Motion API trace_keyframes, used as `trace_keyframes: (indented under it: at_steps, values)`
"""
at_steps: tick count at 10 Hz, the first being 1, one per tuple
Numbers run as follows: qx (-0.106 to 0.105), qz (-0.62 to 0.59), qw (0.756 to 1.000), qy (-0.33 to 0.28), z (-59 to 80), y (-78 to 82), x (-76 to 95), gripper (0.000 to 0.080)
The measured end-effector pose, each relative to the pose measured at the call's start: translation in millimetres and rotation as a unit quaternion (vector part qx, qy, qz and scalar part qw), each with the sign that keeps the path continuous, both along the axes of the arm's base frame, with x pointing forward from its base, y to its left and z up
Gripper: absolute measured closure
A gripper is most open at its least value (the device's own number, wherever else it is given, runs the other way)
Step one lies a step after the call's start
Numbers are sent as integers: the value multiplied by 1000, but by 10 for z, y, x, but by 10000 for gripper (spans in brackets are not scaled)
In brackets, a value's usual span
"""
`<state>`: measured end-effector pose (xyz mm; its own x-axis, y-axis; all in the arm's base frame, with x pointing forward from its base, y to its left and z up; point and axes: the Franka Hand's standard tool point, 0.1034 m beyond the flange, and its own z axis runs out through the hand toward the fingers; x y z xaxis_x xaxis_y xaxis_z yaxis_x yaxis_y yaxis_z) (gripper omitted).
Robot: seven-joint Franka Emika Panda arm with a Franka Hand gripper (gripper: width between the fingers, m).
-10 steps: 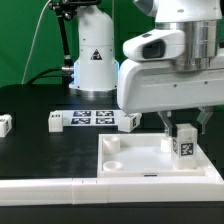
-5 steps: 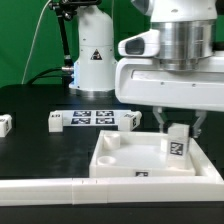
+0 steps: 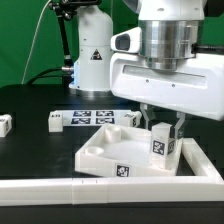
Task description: Assemble one leg
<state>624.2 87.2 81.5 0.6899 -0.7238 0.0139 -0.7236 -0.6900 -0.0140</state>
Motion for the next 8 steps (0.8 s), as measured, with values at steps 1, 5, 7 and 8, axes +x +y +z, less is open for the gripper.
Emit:
trace_keyframes:
  at_steps: [1,5,7,8]
  values:
    - [0,0,1000,0,-1,1,0,332]
    - [0,0,1000,0,-3,2,-1,152]
    - [0,0,1000,0,-4,1,-2,151]
    - [0,0,1000,0,-4,2,-2,151]
